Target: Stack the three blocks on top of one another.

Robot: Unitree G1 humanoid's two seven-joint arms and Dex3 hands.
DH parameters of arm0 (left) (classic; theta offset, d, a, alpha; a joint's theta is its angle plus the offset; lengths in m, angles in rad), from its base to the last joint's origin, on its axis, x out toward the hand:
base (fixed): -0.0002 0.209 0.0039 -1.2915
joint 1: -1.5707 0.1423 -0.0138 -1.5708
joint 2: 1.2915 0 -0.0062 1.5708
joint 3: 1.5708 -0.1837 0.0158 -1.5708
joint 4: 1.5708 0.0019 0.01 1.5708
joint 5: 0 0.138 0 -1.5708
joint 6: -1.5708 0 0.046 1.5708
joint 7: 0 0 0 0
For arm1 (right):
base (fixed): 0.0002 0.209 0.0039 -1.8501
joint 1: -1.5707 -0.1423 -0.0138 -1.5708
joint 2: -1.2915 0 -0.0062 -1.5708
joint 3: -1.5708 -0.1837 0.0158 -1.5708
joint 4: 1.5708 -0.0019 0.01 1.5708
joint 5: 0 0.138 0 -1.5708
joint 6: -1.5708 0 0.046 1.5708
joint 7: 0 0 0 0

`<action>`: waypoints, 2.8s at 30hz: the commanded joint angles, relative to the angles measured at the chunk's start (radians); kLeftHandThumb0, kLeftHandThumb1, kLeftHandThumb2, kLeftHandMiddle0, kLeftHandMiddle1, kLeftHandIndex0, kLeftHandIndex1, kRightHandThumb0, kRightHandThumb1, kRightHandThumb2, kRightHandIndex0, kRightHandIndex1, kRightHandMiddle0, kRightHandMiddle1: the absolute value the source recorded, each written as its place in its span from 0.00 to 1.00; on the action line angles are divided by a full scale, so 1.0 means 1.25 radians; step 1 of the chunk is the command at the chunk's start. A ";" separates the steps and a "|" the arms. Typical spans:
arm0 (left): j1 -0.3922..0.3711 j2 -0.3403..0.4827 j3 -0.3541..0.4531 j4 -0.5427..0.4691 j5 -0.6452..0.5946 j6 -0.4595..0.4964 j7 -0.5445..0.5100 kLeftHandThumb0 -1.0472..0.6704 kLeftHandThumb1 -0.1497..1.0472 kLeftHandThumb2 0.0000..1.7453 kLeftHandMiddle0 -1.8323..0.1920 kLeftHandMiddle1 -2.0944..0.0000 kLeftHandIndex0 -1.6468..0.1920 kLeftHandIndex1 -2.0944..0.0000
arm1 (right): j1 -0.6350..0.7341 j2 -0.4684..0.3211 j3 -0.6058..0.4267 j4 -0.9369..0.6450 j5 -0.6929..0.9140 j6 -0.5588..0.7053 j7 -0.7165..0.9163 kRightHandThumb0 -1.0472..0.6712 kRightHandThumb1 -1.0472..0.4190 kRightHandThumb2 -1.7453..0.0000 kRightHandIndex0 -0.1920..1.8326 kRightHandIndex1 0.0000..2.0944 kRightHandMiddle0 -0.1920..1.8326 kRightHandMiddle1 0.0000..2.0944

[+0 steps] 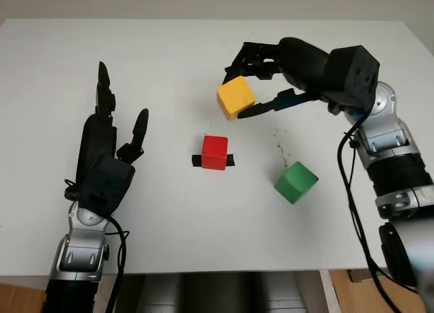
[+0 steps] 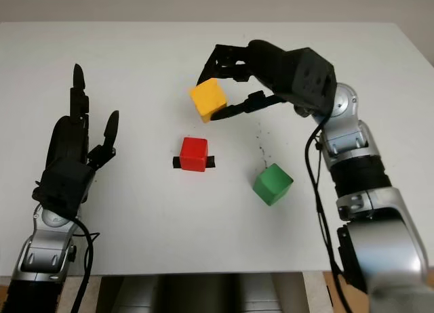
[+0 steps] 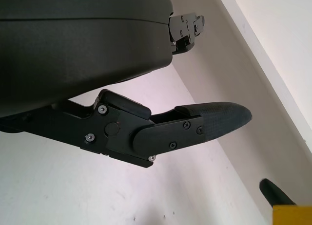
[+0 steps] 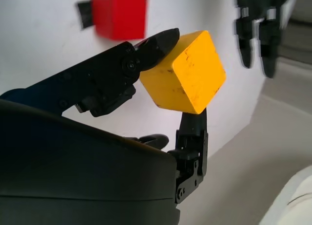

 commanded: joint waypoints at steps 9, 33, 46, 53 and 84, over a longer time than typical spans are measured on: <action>0.029 -0.011 0.001 -0.032 -0.009 0.001 0.003 0.17 1.00 0.36 1.00 0.99 1.00 0.99 | 0.114 0.098 -0.014 -0.153 0.027 0.168 -0.090 0.39 0.02 0.97 0.21 0.00 0.17 0.83; 0.031 -0.011 -0.003 -0.027 -0.017 -0.004 -0.001 0.17 1.00 0.35 1.00 1.00 1.00 1.00 | 0.233 0.163 -0.012 -0.302 0.005 0.294 -0.225 0.37 0.02 0.97 0.22 0.02 0.17 0.81; 0.028 -0.009 -0.003 -0.023 -0.021 -0.007 -0.011 0.16 1.00 0.36 1.00 1.00 1.00 1.00 | 0.218 0.147 -0.009 -0.255 -0.028 0.244 -0.207 0.37 0.04 0.97 0.24 0.03 0.21 0.80; 0.031 -0.011 0.000 -0.022 -0.030 -0.008 -0.010 0.17 1.00 0.35 1.00 1.00 1.00 1.00 | 0.218 0.134 0.009 -0.235 -0.065 0.209 -0.192 0.36 0.06 0.97 0.25 0.03 0.22 0.78; 0.029 -0.015 -0.006 -0.022 -0.036 -0.001 -0.011 0.16 1.00 0.34 1.00 1.00 1.00 1.00 | 0.229 0.090 0.040 -0.221 -0.153 0.047 -0.142 0.35 0.07 0.97 0.27 0.04 0.27 0.72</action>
